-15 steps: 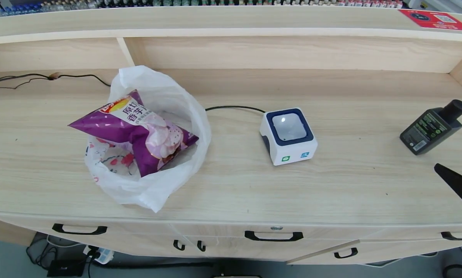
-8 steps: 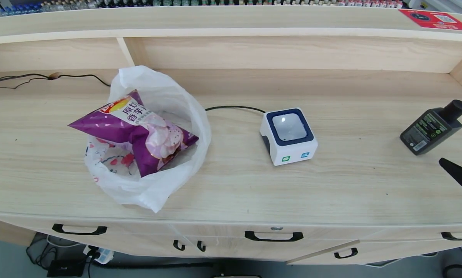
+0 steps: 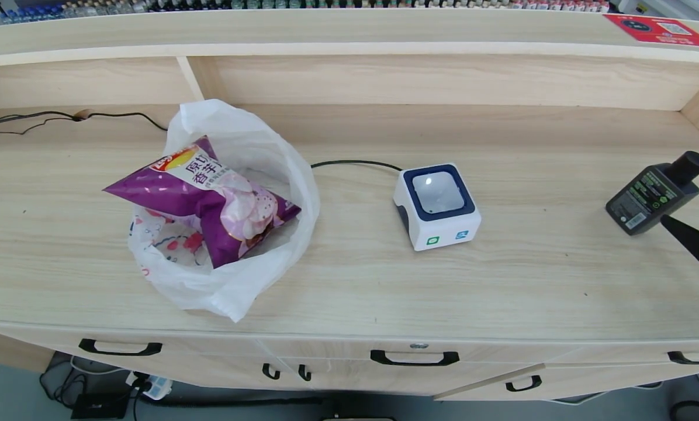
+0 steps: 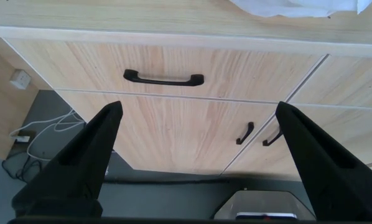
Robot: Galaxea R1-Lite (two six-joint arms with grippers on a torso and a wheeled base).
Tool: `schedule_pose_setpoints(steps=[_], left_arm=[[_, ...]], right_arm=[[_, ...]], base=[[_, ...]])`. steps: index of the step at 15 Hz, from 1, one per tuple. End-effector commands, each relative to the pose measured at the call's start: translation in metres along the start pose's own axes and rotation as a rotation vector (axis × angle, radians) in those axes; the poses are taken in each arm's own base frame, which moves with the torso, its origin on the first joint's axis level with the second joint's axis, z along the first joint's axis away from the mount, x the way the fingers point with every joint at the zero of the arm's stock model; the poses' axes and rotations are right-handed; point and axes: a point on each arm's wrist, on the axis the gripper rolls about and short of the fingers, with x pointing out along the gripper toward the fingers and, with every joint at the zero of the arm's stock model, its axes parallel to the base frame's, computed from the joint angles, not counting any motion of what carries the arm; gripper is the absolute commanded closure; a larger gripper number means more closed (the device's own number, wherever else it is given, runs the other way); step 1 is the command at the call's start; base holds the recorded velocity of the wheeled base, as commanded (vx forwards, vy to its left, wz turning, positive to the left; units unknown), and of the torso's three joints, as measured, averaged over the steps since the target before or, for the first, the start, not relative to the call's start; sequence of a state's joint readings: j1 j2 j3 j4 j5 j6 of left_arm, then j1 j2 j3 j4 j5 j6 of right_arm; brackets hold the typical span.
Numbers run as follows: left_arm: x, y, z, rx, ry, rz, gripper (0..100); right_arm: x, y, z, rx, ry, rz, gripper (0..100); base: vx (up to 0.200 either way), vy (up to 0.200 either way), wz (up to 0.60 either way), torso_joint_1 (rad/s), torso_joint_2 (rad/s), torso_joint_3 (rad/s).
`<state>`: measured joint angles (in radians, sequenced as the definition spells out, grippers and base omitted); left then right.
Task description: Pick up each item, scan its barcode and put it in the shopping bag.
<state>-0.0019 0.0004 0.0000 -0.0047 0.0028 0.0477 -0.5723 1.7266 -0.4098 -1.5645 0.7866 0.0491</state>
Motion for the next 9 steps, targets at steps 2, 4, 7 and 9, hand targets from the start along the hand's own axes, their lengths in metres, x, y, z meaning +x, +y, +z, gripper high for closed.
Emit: schedule_pose_setpoints(steps=[2,4,7,9], left_arm=[[0.000,0.000,0.000,0.000,-0.002,0.001,0],[0.000,0.000,0.000,0.000,-0.002,0.001,0],[0.000,0.000,0.000,0.000,0.000,0.001,0],[0.000,0.000,0.000,0.000,0.000,0.001,0]], right_arm=[[0.017,-0.017,-0.018,0.023,0.017,0.001,0],[0.021,-0.021,-0.020,0.021,0.014,0.003,0],[0.032,-0.025,-0.019,0.027,-0.007,0.019,0],[0.040,-0.023,-0.019,0.042,-0.016,0.040,0]], base=[[0.000,0.000,0.00,0.000,0.00,0.000],[0.000,0.000,0.00,0.000,0.00,0.000],[0.000,0.000,0.00,0.000,0.00,0.000],[0.000,0.000,0.00,0.000,0.00,0.000]])
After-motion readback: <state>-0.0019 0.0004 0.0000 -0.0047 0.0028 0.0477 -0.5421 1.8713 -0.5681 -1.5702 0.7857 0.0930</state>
